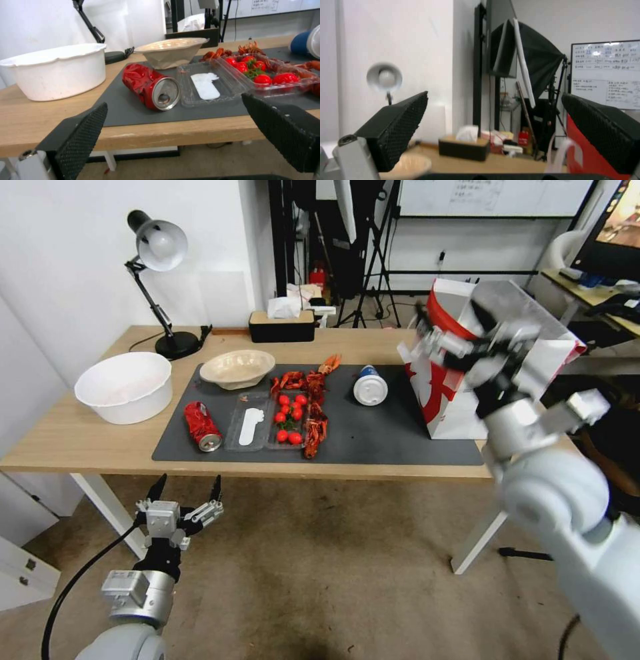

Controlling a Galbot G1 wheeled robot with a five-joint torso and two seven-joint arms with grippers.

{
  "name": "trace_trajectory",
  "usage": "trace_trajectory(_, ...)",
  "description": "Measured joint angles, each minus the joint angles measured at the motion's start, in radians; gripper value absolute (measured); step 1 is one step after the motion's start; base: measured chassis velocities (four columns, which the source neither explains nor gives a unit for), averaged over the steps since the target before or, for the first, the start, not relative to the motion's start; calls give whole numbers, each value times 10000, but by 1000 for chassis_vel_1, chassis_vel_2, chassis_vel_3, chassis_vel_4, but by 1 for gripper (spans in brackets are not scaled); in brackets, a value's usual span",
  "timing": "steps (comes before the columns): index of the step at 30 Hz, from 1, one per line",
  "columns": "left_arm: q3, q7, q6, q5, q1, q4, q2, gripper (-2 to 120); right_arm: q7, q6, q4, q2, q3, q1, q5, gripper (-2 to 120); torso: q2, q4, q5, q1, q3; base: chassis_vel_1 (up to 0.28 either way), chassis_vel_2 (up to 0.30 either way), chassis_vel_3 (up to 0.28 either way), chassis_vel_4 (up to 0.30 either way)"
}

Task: Pick up the trash from the table and place it into the takeout bag.

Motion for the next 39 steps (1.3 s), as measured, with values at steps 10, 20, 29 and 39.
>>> trace_trajectory(10,-73,-4,-76,-49,-6,96,61,100,779,1294,-81,1681,-439,-3959,-3971,100,0,-3,1,-1,0,0,0,0,0)
trace_trajectory(20,-46,-6,-106,-63,-59,165,110,100,1898,1830,-381,2355,-466,-5333,-4857,100,-1,0,0,-1,1,0,0,0,0)
trace_trajectory(29,-64,-12,-167,-97,-49,204,145,100,2244,1877,-731,2503,-620,-5623,-4866,100,-1,0,2,-1,2,0,0,0,0)
trace_trajectory(39,-68,-14,-181,-106,-37,204,139,100,2433,1954,-1092,2488,-757,-5636,-4750,100,-1,0,2,0,2,0,0,0,0)
